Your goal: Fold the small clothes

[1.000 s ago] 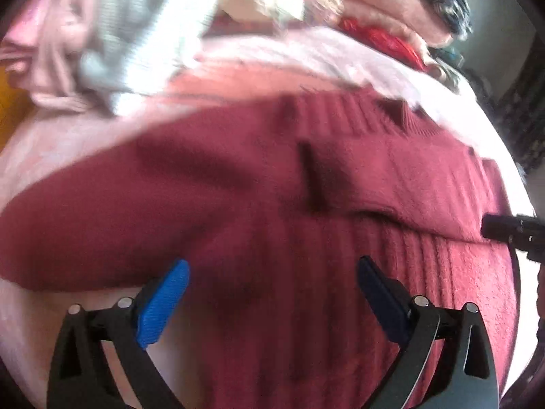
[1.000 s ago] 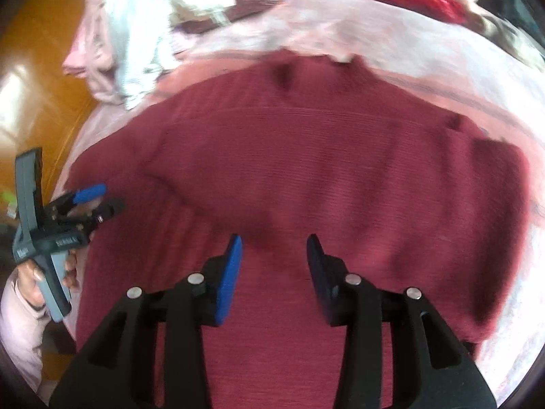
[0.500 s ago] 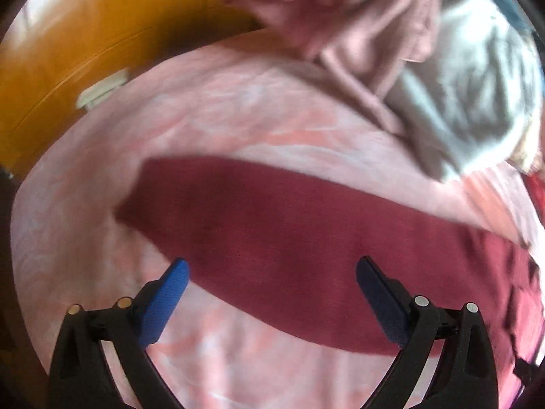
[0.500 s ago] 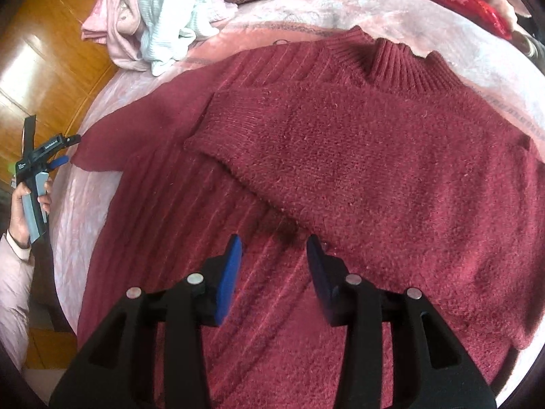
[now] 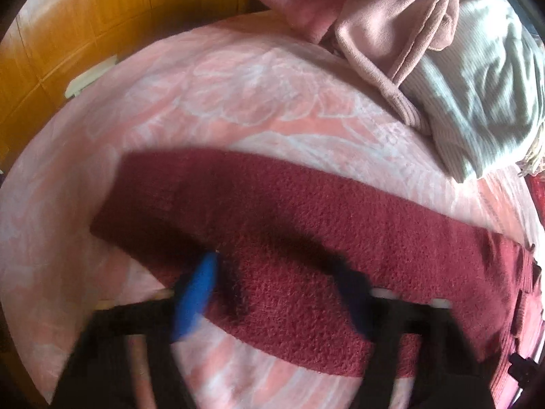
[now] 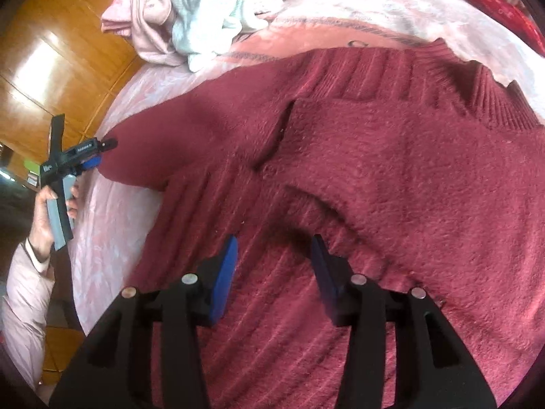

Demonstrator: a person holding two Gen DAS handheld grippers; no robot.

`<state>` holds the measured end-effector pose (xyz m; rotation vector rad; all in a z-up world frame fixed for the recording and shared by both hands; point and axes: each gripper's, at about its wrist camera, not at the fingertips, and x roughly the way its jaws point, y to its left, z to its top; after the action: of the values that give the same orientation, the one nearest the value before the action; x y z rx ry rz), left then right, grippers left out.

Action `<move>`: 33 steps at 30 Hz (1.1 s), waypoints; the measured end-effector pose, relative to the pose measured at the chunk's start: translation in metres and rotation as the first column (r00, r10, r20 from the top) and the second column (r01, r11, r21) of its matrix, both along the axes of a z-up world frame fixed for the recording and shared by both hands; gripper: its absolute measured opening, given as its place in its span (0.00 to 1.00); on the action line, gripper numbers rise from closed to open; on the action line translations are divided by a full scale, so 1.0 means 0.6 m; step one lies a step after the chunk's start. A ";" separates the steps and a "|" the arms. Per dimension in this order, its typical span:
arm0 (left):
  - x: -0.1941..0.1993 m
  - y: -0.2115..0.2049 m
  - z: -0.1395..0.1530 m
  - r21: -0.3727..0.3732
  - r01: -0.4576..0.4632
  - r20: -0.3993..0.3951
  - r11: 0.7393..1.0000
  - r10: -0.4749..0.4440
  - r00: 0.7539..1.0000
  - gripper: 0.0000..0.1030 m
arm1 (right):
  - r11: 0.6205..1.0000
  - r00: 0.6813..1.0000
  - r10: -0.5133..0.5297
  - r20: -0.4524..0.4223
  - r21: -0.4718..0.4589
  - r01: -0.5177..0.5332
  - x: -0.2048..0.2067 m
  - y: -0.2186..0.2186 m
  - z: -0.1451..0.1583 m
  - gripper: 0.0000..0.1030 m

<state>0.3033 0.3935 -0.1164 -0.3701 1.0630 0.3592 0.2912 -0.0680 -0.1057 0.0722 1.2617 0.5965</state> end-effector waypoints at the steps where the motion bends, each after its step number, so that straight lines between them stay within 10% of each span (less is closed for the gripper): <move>1: -0.001 -0.004 0.006 -0.006 0.013 0.026 1.000 -0.013 1.000 0.39 | 1.000 1.000 -0.002 0.001 -0.001 0.002 0.000 -0.002 0.000 0.43; 3: -0.002 -0.013 0.016 -0.005 0.023 0.060 1.000 -0.022 0.998 0.13 | 1.000 1.000 -0.014 -0.011 0.017 0.014 0.001 -0.010 0.001 0.43; 14: -0.007 -0.207 0.136 0.001 0.298 0.333 0.955 -0.281 0.900 0.09 | 0.998 0.997 -0.065 0.029 -0.002 0.065 -0.015 -0.092 0.029 0.44; 26: 0.003 -0.581 0.147 -0.062 0.667 0.380 0.742 -0.601 0.704 0.08 | 0.978 0.977 -0.207 0.059 -0.002 0.207 -0.027 -0.255 0.056 0.44; 33: -0.002 -0.727 0.101 -0.092 0.742 0.355 0.664 -0.674 0.648 0.08 | 0.969 0.967 -0.247 0.055 -0.011 0.248 -0.034 -0.314 0.047 0.44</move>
<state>0.3023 -0.0428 -0.0558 -0.1690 0.8738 -0.5386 0.2706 -0.2564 -0.0777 0.1953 1.1845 0.3684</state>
